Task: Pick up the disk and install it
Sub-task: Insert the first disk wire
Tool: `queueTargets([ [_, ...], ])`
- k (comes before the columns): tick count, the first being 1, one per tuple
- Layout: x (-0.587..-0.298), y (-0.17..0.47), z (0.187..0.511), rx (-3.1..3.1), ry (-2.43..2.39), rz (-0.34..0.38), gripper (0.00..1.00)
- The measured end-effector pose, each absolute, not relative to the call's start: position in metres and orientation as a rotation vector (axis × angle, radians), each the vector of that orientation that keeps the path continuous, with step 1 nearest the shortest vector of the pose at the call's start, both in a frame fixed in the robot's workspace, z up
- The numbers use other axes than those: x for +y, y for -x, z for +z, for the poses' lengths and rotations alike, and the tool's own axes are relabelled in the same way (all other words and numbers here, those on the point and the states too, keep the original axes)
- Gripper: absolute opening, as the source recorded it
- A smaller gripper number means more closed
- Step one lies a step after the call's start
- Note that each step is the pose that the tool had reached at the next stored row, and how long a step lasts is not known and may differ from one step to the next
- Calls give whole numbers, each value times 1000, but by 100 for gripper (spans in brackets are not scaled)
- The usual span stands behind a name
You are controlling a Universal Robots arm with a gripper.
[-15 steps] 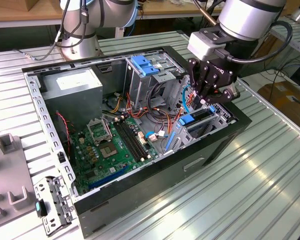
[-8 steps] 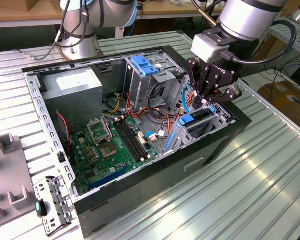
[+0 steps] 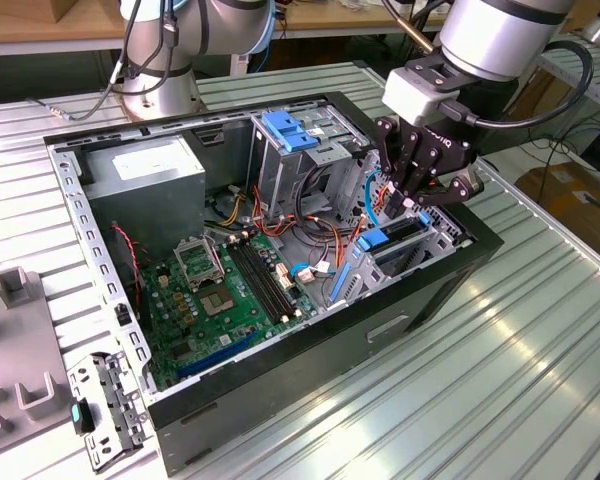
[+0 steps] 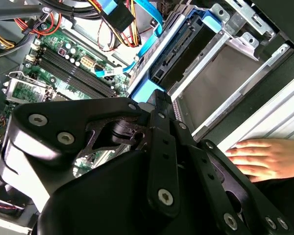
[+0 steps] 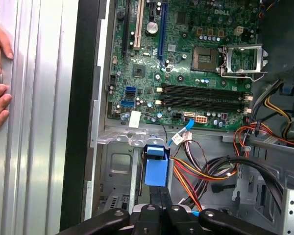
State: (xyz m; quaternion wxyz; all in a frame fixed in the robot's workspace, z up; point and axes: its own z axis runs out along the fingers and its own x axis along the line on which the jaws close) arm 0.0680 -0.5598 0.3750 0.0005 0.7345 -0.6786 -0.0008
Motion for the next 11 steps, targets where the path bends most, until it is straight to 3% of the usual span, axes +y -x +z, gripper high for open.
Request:
queueTargets([
  [11,-560,-68,375,-2126,-2311,-2,11],
])
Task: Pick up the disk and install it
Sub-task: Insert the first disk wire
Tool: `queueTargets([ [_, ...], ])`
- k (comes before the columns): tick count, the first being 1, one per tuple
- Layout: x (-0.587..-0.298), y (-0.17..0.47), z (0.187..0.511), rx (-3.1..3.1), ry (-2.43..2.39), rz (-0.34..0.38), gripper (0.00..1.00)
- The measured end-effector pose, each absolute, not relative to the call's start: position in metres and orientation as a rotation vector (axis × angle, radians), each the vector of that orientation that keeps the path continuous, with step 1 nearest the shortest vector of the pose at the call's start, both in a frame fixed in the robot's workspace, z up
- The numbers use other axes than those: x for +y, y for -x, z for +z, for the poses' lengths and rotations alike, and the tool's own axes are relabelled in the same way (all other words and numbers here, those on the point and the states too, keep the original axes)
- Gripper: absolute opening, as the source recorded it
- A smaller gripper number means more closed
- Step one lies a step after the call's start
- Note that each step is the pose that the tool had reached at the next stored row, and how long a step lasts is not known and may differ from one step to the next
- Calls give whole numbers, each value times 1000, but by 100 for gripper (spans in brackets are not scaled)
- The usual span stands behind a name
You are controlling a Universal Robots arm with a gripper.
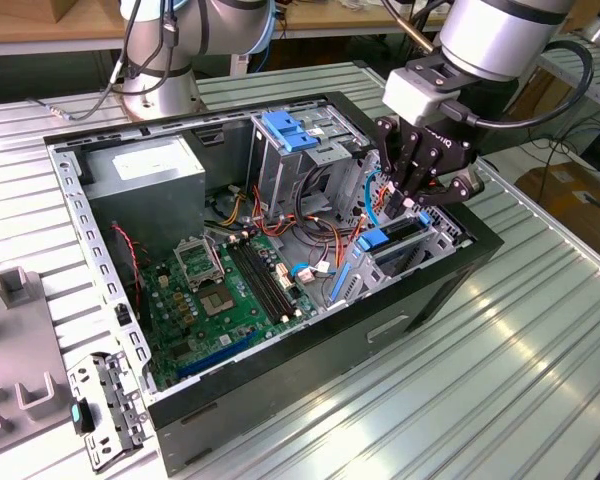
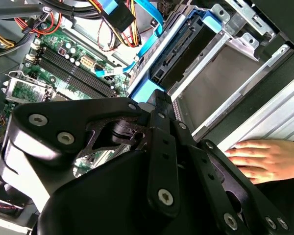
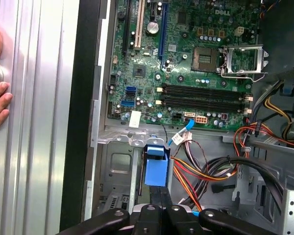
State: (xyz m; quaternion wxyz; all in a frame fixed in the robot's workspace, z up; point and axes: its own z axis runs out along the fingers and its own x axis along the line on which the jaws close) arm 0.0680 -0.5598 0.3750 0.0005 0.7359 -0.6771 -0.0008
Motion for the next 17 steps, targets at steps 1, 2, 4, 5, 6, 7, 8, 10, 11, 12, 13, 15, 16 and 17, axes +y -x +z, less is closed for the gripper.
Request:
queueTargets([
  [1,-560,-69,375,-2126,-2311,-3,11],
  [2,-560,-72,375,-2126,-2311,-3,11],
  [4,-560,-81,375,-2125,-2312,-3,11],
  [5,-560,-89,375,-2124,-2313,-3,11],
  [6,-560,-94,375,-2123,-2314,-3,11],
  [7,-560,-98,375,-2122,-2315,-3,11],
  [8,-559,-103,375,-2121,-2315,-4,11],
  [10,-559,-111,375,-2118,-2318,-4,11],
  [11,-559,-114,375,-2114,-2321,-4,11],
  [12,-559,-116,375,-2109,-2326,-4,11],
  [13,-559,-118,375,-2104,-2330,-4,11],
  [15,-559,-121,374,-2089,-2344,-4,11],
  [16,-559,-122,374,-2070,-2361,-4,11],
  [17,-559,-123,374,-2054,-2374,-4,11],
])
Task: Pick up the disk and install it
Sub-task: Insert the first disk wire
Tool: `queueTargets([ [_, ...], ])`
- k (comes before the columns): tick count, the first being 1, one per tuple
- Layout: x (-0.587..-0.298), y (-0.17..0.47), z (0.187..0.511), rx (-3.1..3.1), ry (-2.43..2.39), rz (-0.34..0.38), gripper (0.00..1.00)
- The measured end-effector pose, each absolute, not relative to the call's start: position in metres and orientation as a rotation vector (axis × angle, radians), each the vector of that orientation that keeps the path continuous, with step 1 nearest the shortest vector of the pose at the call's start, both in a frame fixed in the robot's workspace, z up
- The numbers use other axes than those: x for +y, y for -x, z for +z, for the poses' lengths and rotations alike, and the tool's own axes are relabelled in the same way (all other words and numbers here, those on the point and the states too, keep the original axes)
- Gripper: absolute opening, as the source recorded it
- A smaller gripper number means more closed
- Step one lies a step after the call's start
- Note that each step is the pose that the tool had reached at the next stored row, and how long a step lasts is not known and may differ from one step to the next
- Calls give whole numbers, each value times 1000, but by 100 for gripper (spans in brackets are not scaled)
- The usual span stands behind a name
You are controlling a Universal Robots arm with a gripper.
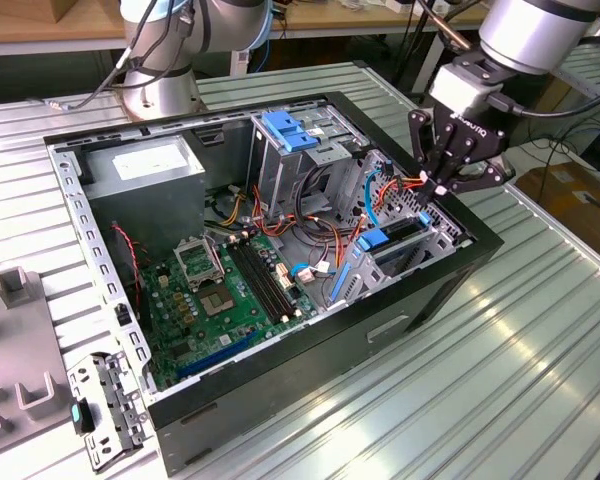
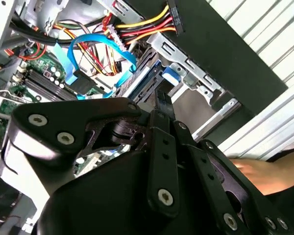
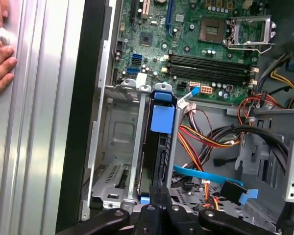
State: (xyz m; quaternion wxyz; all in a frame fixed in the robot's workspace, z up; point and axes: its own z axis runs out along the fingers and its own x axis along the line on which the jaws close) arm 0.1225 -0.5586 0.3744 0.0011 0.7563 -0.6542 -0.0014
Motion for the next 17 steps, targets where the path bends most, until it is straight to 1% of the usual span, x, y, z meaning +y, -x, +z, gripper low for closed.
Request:
queueTargets([
  [9,-558,-123,377,-1874,-2519,-4,11],
  [17,-558,-123,377,-1871,-2521,-4,11],
])
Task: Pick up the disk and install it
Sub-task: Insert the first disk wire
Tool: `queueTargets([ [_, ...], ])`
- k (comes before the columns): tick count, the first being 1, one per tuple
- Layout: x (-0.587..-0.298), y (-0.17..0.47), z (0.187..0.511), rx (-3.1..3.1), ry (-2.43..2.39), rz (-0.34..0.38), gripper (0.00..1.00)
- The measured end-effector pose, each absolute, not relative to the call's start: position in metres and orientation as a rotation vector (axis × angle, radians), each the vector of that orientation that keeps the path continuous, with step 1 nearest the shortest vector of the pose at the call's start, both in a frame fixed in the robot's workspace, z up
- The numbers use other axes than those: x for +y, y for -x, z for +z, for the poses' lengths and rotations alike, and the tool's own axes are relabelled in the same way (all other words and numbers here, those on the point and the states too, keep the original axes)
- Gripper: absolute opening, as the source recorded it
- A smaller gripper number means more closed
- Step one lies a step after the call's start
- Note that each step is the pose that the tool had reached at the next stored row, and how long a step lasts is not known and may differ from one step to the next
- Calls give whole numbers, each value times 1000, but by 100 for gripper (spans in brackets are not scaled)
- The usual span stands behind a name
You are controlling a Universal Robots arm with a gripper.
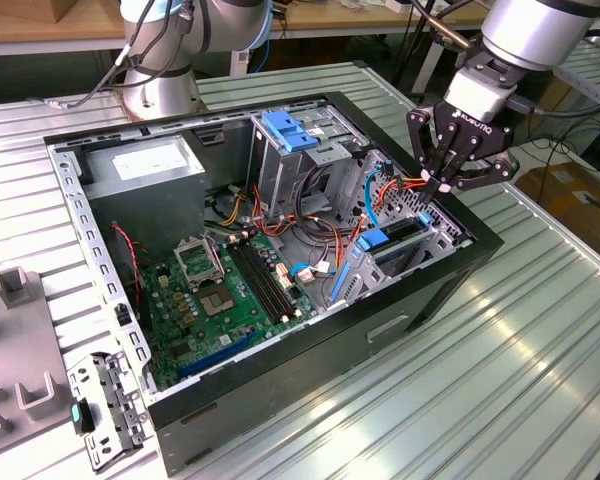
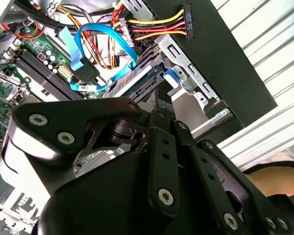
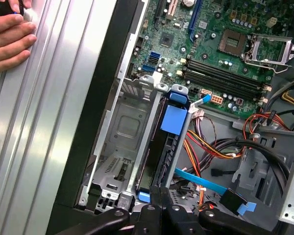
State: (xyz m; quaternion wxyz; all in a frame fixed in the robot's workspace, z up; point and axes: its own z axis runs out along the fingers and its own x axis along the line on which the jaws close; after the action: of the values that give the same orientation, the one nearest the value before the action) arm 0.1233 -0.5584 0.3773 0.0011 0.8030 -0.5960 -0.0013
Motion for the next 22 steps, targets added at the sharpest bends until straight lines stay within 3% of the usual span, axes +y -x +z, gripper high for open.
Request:
queueTargets([
  [22,-551,-144,377,-1705,-2635,-4,11],
])
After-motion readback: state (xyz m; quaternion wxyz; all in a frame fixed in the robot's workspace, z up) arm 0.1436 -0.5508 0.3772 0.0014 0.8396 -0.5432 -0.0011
